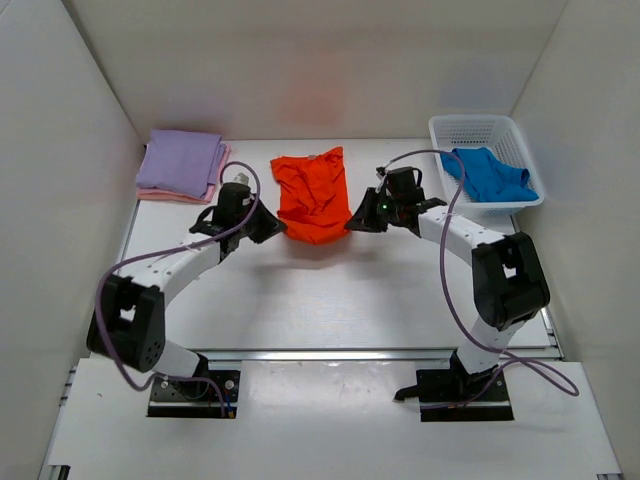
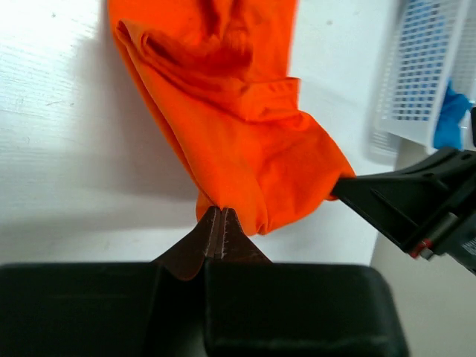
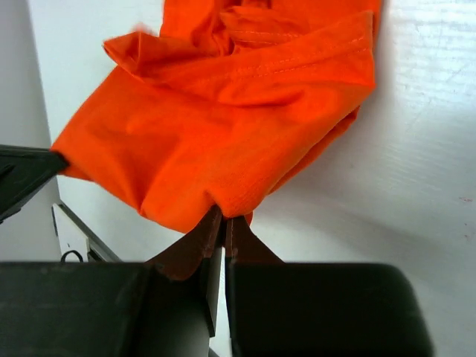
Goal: Fold and stack the t-shirts
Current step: Fold the long partially folded tshirt into a neat square
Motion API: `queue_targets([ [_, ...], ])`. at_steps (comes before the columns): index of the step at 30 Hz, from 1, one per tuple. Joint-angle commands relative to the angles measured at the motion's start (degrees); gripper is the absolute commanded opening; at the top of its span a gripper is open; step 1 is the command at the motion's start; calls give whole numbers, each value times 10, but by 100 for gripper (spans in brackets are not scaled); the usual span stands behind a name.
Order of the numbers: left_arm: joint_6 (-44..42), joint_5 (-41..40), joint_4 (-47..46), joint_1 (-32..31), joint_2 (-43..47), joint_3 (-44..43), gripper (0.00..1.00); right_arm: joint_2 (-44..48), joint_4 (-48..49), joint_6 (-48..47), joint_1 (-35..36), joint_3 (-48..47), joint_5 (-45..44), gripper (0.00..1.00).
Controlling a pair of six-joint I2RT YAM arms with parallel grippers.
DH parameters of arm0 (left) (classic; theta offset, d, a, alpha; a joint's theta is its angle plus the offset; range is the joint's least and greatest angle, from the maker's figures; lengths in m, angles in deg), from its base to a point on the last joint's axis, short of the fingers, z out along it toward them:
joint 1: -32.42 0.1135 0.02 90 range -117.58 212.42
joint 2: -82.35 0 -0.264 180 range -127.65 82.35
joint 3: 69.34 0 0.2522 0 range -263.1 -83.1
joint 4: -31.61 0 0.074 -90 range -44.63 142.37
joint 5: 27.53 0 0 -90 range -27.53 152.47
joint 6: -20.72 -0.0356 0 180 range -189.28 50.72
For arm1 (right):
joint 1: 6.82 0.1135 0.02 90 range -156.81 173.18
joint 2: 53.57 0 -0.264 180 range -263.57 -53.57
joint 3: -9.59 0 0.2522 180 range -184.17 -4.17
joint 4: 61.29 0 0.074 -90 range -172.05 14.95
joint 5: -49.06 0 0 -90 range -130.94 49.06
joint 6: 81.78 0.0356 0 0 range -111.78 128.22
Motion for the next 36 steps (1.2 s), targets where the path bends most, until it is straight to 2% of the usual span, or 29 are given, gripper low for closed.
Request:
queue_targets([
  [1, -11, 9, 37, 1, 68, 10, 0, 40, -58, -26, 1, -3, 1, 0],
  [7, -11, 28, 37, -11, 124, 111, 0, 81, -47, -17, 42, 94, 3, 0],
  [16, -41, 32, 133, -37, 258, 223, 0, 200, -76, -1, 83, 257, 22, 0],
  [23, -6, 45, 183, -59, 385, 296, 0, 255, -108, -5, 101, 305, 67, 0],
  [26, -31, 82, 160, -31, 377, 313, 0, 240, -113, -21, 98, 297, 79, 0],
  [30, -75, 89, 132, -13, 292, 282, 0, 175, -111, -47, 74, 256, 99, 0],
  [33, -103, 86, 130, -1, 216, 196, 0, 125, -136, -74, 56, 170, 101, 0],
  [36, -126, 112, 122, 34, 134, 85, 0, 62, -182, -104, 24, 33, 108, 0],
])
